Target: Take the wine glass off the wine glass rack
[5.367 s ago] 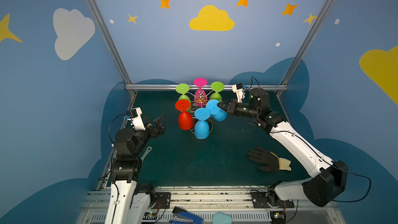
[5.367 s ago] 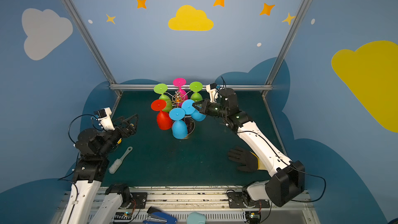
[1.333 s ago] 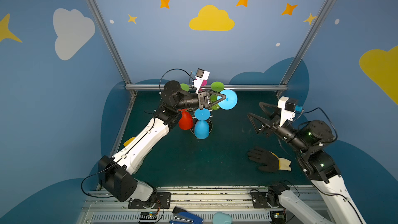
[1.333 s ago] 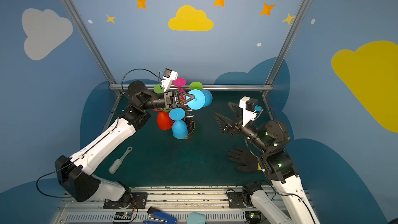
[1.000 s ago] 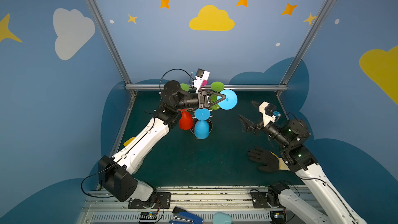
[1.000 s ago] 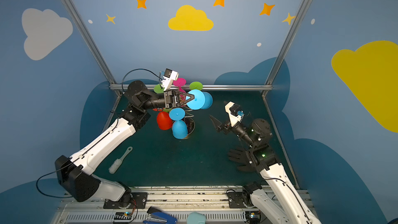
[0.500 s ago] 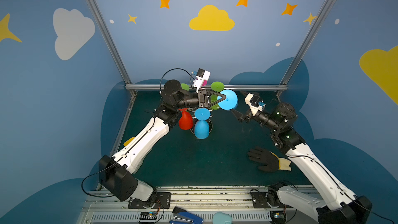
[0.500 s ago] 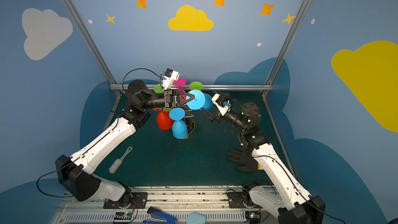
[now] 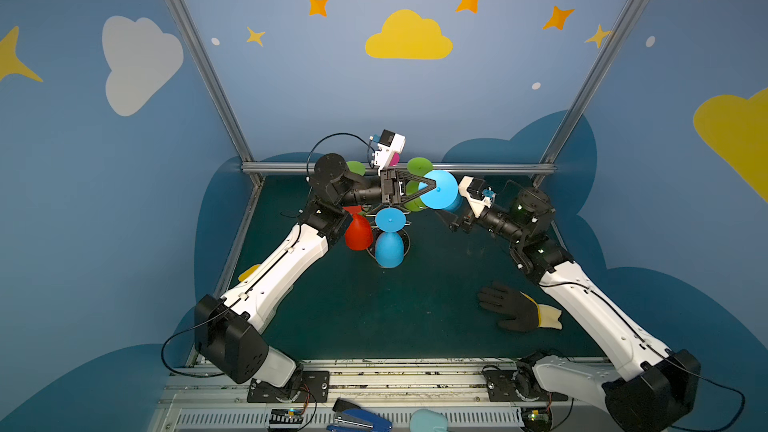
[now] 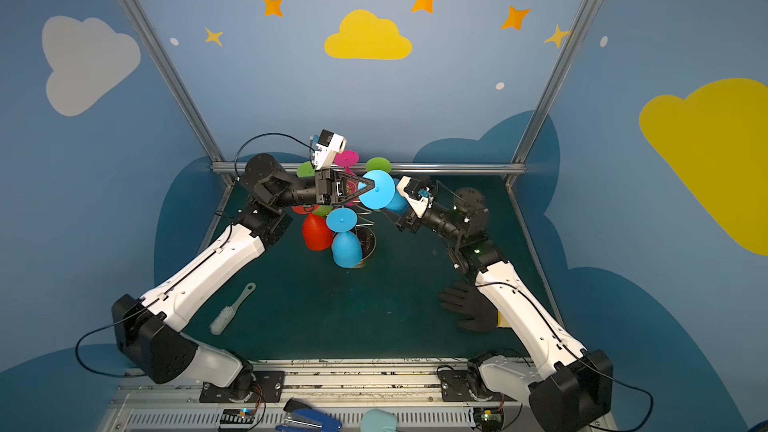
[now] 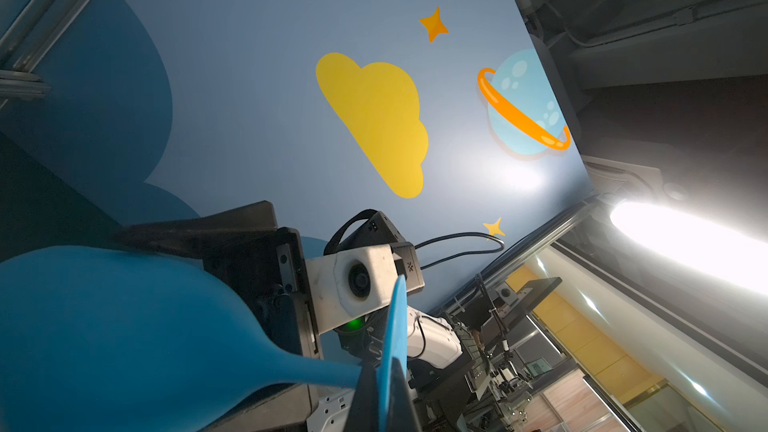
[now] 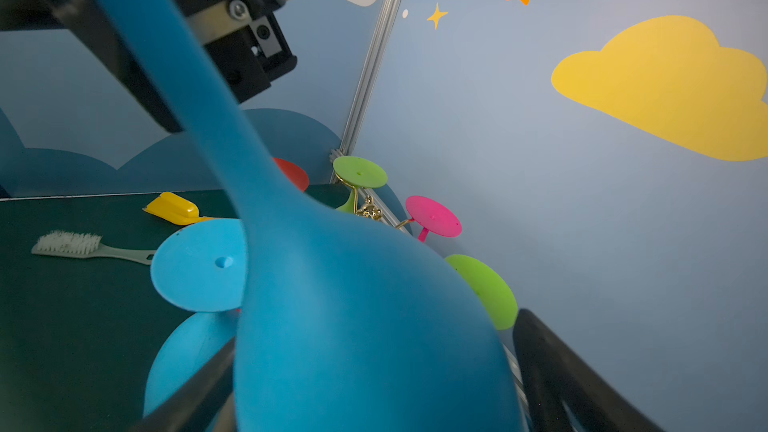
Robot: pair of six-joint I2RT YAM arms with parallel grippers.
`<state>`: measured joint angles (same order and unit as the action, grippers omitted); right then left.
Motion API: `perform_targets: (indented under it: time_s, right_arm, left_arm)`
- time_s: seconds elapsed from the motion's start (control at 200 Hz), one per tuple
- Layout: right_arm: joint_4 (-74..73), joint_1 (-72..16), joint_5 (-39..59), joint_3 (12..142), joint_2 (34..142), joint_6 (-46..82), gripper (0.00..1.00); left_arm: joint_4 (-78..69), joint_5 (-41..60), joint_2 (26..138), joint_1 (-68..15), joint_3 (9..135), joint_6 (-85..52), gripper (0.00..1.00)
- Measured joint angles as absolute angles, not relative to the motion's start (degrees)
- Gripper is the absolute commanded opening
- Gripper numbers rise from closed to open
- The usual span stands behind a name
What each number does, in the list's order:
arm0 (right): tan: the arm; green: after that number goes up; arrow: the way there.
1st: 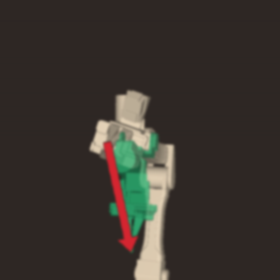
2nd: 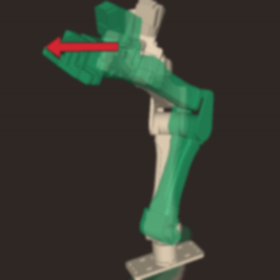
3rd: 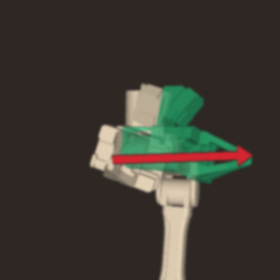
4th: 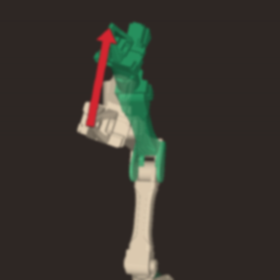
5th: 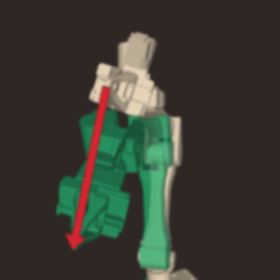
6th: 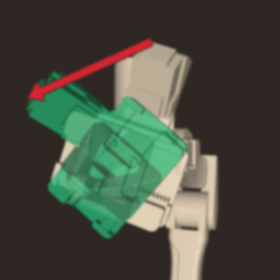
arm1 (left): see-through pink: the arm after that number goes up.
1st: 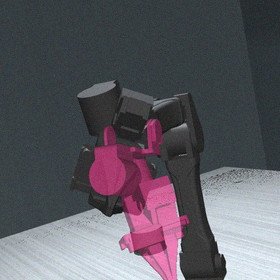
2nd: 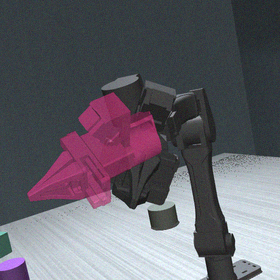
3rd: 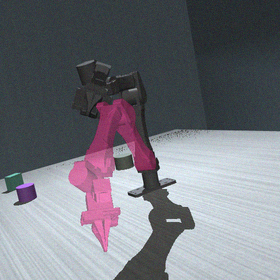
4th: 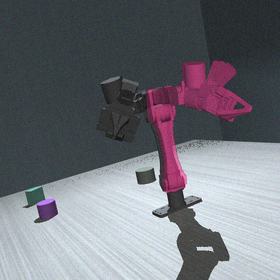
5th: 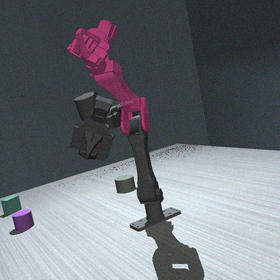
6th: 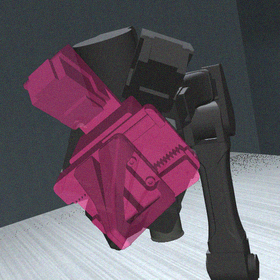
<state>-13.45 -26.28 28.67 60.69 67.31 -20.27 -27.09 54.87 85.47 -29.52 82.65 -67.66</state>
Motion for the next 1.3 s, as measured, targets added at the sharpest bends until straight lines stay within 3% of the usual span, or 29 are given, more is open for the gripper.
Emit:
perform_targets:
  time_s: [0.14,0.285,0.35,0.416,0.441,0.486,0.561,0.696,0.931,1.131,1.297]
  right_arm:
    - [-13.02,-26.83,28.73,60.82,67.31,-20.58,0.66]
    - [-12.51,-27.16,28.08,60.82,67.0,-20.38,0.57]
    - [-12.08,-27.31,27.64,60.8,66.61,-20.08,0.52]
    - [-11.4,-27.38,26.52,60.75,65.98,-18.48,0.47]
    - [-11.07,-27.38,25.87,60.75,65.63,-17.87,0.45]
    - [-10.22,-27.38,24.62,60.75,64.9,-16.75,0.43]
    - [-7.51,-27.38,22.02,60.75,63.29,-14.7,0.39]
    - [-0.86,-27.49,17.39,60.77,59.9,-11.25,0.33]
    - [13.63,-27.53,10.26,63.37,55.13,-6.04,0.27]
    - [25.43,-27.59,7.38,69.6,56.12,-3.09,0.21]
    - [31.51,-27.81,7.29,71.81,57.6,-1.69,0.2]
  left_arm:
    - [-27.59,54.63,85.47,-29.36,82.65,-68.6,0.03]
    - [-27.75,54.61,85.47,-29.23,82.65,-68.9,0.06]
    - [-28.1,54.59,85.47,-29.23,82.65,-68.84,0.24]
    - [-28.36,55.05,85.47,-29.23,82.65,-68.4,0.59]
    - [-28.36,55.11,85.47,-29.23,82.7,-68.16,0.68]
    - [-28.16,55.33,85.47,-29.19,82.7,-67.48,0.77]
    - [-26.3,55.29,85.34,-29.04,82.72,-65.47,0.85]
    - [-19.38,53.15,84.4,-28.71,82.78,-57.89,0.89]
    - [-8.05,41.3,82.06,-28.95,82.7,-35.73,0.85]
    - [-8.86,25.96,80.4,-33.15,78.46,-11.68,0.8]
    - [-11.66,19.31,81.08,-36.71,75.83,3.55,0.78]
